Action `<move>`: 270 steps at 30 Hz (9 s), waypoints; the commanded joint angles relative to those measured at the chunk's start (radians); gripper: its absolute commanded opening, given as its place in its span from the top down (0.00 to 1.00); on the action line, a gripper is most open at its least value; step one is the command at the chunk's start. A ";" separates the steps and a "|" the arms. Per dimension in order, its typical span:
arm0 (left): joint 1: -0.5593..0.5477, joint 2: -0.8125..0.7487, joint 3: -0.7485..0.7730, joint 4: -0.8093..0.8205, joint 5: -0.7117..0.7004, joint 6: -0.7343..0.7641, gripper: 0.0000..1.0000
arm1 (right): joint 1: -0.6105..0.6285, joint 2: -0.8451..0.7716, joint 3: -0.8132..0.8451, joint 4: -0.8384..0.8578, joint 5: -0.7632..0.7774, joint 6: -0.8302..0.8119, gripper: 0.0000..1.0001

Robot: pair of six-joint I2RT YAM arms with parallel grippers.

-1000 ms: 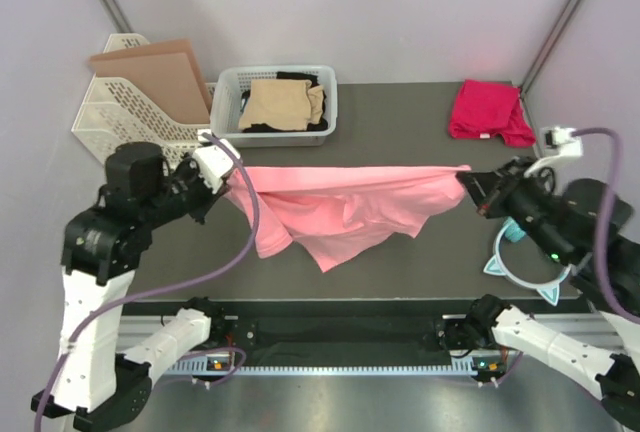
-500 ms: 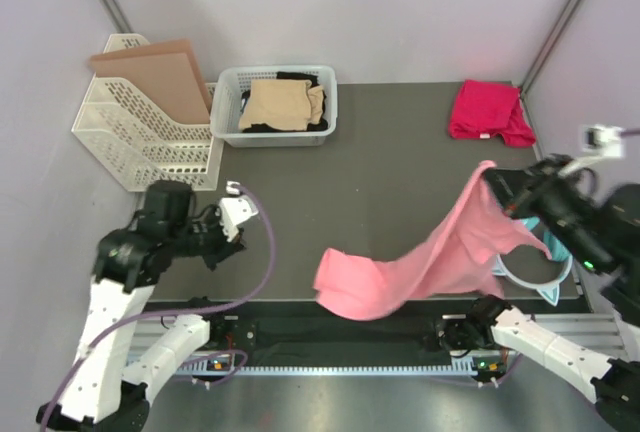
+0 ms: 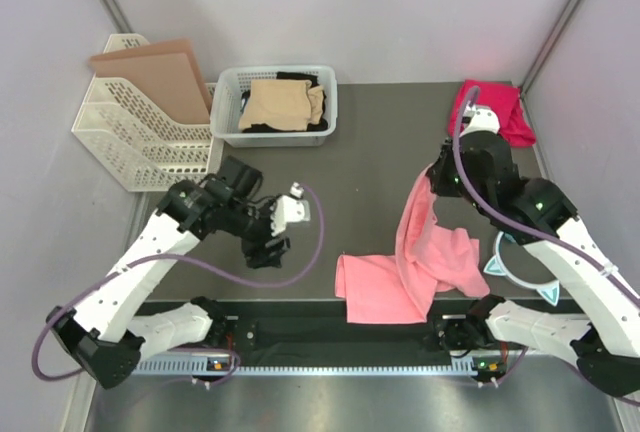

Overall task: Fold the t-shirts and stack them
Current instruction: Flatten out the tshirt

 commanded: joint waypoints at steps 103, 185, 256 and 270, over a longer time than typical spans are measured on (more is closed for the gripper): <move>-0.187 -0.078 0.612 -0.263 -0.641 -0.188 1.00 | -0.405 -0.251 0.431 -0.288 -0.533 -0.109 1.00; 0.465 0.476 -0.221 0.752 -0.477 0.114 0.31 | -0.343 0.384 -0.532 0.373 -0.122 0.021 0.54; 0.528 0.482 -0.352 0.643 -0.438 0.168 0.41 | -0.344 0.388 -0.513 0.369 -0.108 0.003 1.00; 0.528 0.587 -0.284 0.619 -0.421 0.156 0.69 | -0.344 0.373 -0.521 0.366 -0.105 0.001 1.00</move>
